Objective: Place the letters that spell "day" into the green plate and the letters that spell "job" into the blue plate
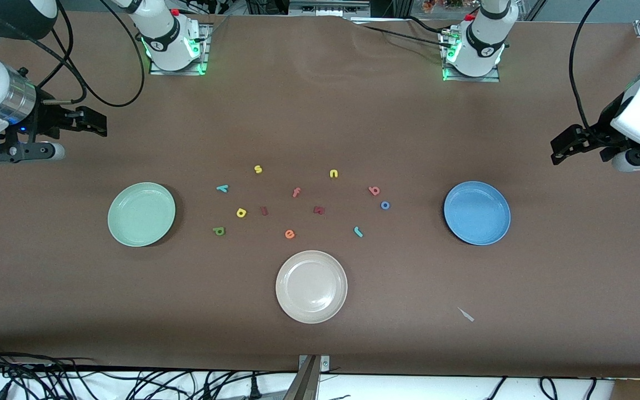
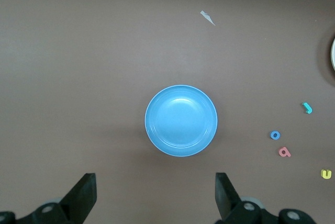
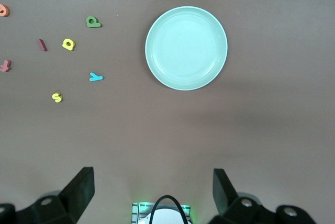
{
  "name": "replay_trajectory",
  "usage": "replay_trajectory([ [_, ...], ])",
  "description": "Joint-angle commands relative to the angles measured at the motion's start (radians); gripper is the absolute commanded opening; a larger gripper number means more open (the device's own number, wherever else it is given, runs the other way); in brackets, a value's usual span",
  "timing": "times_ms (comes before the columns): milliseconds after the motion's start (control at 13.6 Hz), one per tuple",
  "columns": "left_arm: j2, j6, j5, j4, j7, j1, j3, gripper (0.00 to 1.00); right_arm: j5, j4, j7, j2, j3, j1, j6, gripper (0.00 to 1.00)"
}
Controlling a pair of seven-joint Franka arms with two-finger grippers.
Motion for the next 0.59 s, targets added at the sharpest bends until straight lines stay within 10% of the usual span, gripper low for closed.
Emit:
replay_trajectory([
  [0,0.002,-0.024,-0.006,0.023,0.018,0.002,0.001,1.0,0.008,0.009,0.005,0.003,0.002,-0.009,-0.003,1.0],
  [513,0.003,-0.024,-0.006,0.023,0.018,0.002,0.001,1.0,0.009,0.01,0.0,0.003,0.001,-0.024,-0.001,1.0],
])
